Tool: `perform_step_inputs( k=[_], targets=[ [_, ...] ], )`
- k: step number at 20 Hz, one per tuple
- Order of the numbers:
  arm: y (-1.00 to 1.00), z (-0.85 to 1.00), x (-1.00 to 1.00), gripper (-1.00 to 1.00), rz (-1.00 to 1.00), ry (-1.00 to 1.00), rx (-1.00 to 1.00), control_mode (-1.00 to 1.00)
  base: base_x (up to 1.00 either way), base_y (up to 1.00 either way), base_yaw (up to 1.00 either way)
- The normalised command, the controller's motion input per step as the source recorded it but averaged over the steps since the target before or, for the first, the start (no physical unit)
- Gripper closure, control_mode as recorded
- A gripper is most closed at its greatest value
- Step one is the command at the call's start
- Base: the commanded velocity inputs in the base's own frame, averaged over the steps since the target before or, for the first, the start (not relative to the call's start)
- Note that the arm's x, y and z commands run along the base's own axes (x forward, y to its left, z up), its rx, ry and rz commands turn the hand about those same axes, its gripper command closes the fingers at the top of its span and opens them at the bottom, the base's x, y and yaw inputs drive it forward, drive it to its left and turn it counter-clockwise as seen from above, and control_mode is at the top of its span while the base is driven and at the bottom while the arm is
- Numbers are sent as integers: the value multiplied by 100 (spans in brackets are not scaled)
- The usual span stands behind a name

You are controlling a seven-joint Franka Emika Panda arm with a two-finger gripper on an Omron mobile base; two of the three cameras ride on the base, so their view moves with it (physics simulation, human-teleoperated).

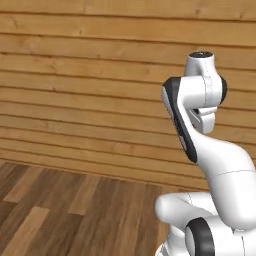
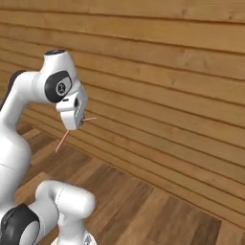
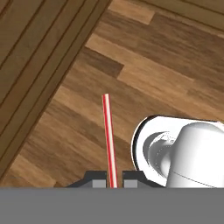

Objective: Take a straw from the drawer in front and place it inside the glass cup on the dining counter.

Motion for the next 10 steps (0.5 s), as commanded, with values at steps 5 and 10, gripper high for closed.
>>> perform_step_inputs(
  k=[5, 10],
  targets=[
    [0, 0, 0, 100, 0, 0, 0, 100, 100, 0, 59],
    [0, 0, 0, 100, 0, 0, 0, 100, 100, 0, 66]
  ],
)
